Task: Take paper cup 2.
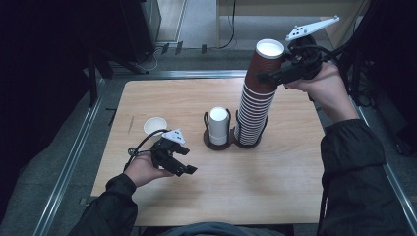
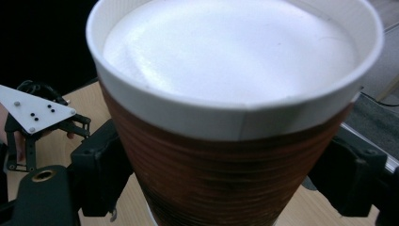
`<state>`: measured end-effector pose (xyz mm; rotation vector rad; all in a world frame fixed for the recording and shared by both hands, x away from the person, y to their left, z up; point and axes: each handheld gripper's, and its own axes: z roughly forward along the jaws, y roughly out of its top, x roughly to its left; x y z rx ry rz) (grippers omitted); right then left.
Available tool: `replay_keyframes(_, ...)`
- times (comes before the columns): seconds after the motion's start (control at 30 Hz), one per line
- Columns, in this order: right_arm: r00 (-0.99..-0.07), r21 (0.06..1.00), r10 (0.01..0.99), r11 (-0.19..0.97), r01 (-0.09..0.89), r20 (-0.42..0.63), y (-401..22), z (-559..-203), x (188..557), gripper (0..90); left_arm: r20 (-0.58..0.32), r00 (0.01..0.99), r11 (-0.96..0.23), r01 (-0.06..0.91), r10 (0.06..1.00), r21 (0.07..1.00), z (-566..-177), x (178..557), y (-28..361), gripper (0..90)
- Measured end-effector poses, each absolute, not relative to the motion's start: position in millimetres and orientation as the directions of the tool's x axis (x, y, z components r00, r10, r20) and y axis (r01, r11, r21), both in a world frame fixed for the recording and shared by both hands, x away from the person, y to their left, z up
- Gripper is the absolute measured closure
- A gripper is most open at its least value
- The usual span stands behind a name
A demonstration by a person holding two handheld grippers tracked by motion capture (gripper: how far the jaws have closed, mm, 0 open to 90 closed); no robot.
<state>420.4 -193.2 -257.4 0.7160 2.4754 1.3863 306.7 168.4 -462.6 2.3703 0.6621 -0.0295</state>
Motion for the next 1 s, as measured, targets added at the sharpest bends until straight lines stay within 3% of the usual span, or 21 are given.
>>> replay_keyframes(0.4,-0.863,0.863,0.505,0.419,0.281,0.035,-197.1,-234.3,415.1,15.9,-0.194,0.87,-0.647,0.471,0.453,0.599,-462.5,306.6,168.8,21.2)
replay_keyframes(1.0,-0.862,0.896,0.502,0.412,0.164,-0.073,-204.0,-181.5,386.8,15.8,-0.199,0.871,-0.65,0.472,0.45,0.596,-462.1,307.1,169.1,20.6)
